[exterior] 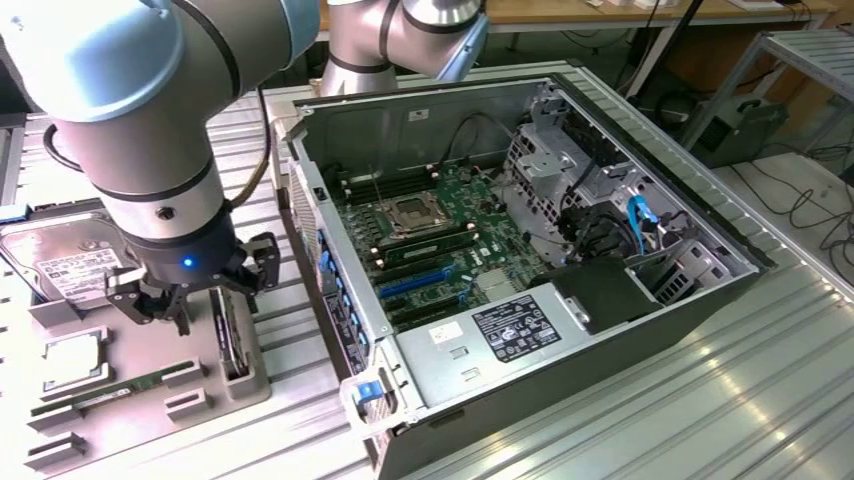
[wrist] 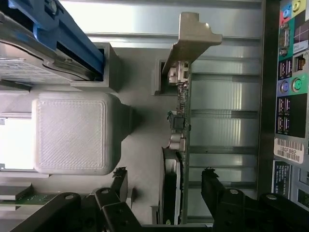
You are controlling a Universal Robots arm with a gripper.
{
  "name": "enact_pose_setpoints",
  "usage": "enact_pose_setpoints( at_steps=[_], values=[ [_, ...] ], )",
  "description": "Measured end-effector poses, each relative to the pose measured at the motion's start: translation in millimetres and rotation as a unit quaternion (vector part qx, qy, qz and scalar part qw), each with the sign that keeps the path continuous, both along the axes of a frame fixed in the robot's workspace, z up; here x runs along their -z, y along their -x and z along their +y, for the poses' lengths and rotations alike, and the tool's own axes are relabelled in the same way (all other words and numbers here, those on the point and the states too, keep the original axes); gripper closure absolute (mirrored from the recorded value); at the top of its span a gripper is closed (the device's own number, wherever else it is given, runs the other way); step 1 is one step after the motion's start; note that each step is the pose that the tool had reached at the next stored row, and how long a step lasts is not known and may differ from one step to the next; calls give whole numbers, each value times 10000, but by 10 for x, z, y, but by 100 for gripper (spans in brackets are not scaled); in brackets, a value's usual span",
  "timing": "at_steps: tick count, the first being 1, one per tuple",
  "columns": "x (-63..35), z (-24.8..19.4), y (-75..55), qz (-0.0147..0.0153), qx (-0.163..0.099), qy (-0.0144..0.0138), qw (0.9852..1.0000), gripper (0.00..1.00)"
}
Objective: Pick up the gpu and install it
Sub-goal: 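Pick up the gpu and move the gpu toward the slot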
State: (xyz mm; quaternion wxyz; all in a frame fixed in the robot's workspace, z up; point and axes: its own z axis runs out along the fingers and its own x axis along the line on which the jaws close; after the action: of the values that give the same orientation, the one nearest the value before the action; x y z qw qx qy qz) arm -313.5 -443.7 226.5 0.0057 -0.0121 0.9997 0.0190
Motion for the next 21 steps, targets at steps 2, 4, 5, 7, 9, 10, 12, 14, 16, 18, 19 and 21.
enact_pose_setpoints(
  at_steps=[2, 4, 5, 7, 9, 10, 12, 14, 16, 18, 19, 21],
  values=[
    [27, 1, 1, 0, 0, 0, 10000, 28],
    [58, 1, 1, 0, 1, 0, 10000, 28],
    [68, 1, 1, 0, 1, 0, 10000, 29],
    [69, 1, 1, 0, 1, 1, 10000, 36],
    [70, 1, 0, 0, 1, 3, 10000, 36],
    [70, 0, 0, 0, 1, 4, 10000, 43],
    [72, 0, -1, 0, 0, 7, 10000, 43],
    [76, 1, -7, -2, 1, 8, 10000, 44],
    [77, 1, -14, -1, 2, 9, 10000, 44],
    [79, 0, -18, 0, 2, 9, 10000, 52],
    [79, 0, -18, 0, 2, 10, 10000, 52],
    [79, 1, -18, 0, 3, 9, 10000, 52]
  ],
)
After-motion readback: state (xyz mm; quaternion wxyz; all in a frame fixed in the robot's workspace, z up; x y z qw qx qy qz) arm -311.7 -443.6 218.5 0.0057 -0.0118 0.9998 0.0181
